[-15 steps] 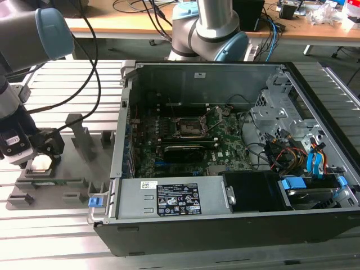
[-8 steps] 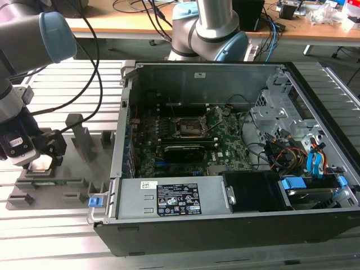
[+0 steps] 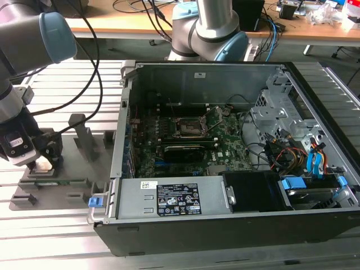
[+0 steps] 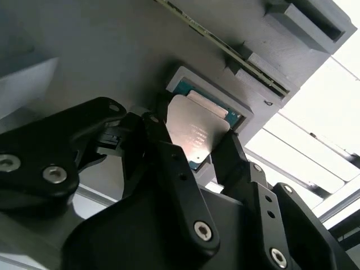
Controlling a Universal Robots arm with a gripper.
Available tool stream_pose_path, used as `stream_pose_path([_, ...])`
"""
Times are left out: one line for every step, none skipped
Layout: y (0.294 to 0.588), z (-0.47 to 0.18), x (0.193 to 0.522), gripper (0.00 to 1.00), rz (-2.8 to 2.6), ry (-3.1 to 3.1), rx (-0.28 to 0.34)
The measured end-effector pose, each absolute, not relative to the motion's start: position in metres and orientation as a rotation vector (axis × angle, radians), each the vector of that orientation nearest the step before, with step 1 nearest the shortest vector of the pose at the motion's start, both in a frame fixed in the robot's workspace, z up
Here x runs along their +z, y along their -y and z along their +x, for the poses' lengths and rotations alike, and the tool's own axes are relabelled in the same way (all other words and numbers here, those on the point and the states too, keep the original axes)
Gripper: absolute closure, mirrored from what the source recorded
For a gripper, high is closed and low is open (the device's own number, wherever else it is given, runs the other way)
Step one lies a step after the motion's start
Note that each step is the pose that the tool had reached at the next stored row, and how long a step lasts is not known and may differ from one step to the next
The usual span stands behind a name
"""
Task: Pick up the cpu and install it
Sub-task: 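Pick up the cpu and move it towards the insertion slot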
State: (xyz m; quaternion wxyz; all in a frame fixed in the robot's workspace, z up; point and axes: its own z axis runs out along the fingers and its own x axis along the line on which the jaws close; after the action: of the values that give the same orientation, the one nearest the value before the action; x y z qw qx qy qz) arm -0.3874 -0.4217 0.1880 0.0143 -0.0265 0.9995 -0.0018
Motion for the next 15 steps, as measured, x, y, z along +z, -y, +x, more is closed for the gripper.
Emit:
stream_pose_path([0.422,-0.387,0.188,0.45,-0.082,-3.112,-0.006])
stream_pose_path([0.422,-0.387,0.188,0.45,-0.082,-3.112,-0.006])
stream_pose_path([0.422,-0.387,0.188,0.45,-0.082,-3.112,-0.005])
stream_pose_path([0.422,-0.387,0.188,0.45,-0.082,-3.112,-0.006])
stream_pose_path([0.422,-0.387,0.188,0.45,-0.083,-3.112,-0.006])
stream_pose_path([0.422,-0.387,0.188,0.45,-0.082,-3.112,-0.008])
stream_pose_path([0.422,-0.387,0.189,0.45,-0.083,-3.111,-0.008])
stream_pose_path([0.422,-0.387,0.191,0.45,-0.083,-3.111,-0.008])
stream_pose_path([0.422,-0.387,0.197,0.45,-0.083,-3.112,-0.008])
stream_pose_path([0.422,-0.387,0.199,0.45,-0.082,-3.112,-0.008])
stream_pose_path([0.422,-0.387,0.200,0.45,-0.083,-3.112,-0.008])
stream_pose_path([0.422,-0.387,0.202,0.45,-0.083,-3.112,-0.008])
stream_pose_path([0.422,-0.387,0.204,0.45,-0.083,-3.112,-0.008])
stream_pose_path([0.422,-0.387,0.205,0.45,-0.083,-3.112,-0.008])
stream_pose_path([0.422,-0.387,0.207,0.45,-0.082,-3.112,-0.008])
